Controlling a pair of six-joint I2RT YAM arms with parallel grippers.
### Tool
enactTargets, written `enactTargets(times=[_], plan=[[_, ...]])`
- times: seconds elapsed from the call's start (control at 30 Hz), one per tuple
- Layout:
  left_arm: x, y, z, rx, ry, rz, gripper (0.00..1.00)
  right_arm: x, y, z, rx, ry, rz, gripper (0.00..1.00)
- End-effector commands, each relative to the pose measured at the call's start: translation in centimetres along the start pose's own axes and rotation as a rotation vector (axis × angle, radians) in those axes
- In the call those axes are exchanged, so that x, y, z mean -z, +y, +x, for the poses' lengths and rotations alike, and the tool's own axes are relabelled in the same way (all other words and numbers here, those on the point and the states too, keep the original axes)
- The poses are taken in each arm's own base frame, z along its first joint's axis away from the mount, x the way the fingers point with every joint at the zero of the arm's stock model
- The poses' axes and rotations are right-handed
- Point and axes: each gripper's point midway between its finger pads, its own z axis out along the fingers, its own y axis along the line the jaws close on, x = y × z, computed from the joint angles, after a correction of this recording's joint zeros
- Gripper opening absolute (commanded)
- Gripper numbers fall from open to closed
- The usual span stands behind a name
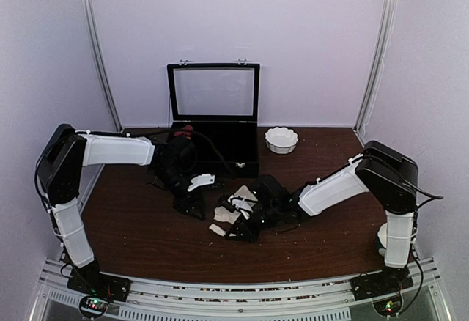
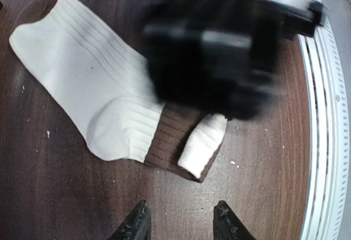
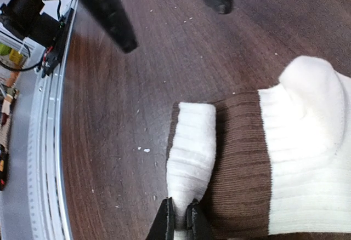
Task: Roll the socks
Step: Roll the sock at the center of the board.
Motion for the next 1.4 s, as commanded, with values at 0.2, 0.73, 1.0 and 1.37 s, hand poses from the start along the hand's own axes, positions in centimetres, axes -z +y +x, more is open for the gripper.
enactTargets(times=[0.2,0.73,1.0,1.37], plan=[[-3.0,-2.0,-1.7,-0.307,0.096,-0.078,0.40,-0.3,-4.1,6.1,-0.609,0.192,-0.026,0.00],[-7.1,0.2,0.6,-0.362,0.318,-0.191,0.21,-0.3,-4.1,4.8,-0.713,0.150,-0.052,0.00],[-8.0,0.4,2.3,-0.317,0.387,-0.161,0.02,0.2,-3.7,4.5,-0.691,0.132,-0.064,0.16],[-7.7,-0.9,2.6,-0.069,0.343,0.063,0.00,3.1,-4.7,6.6,-0.625,0.102,0.047,0.46]])
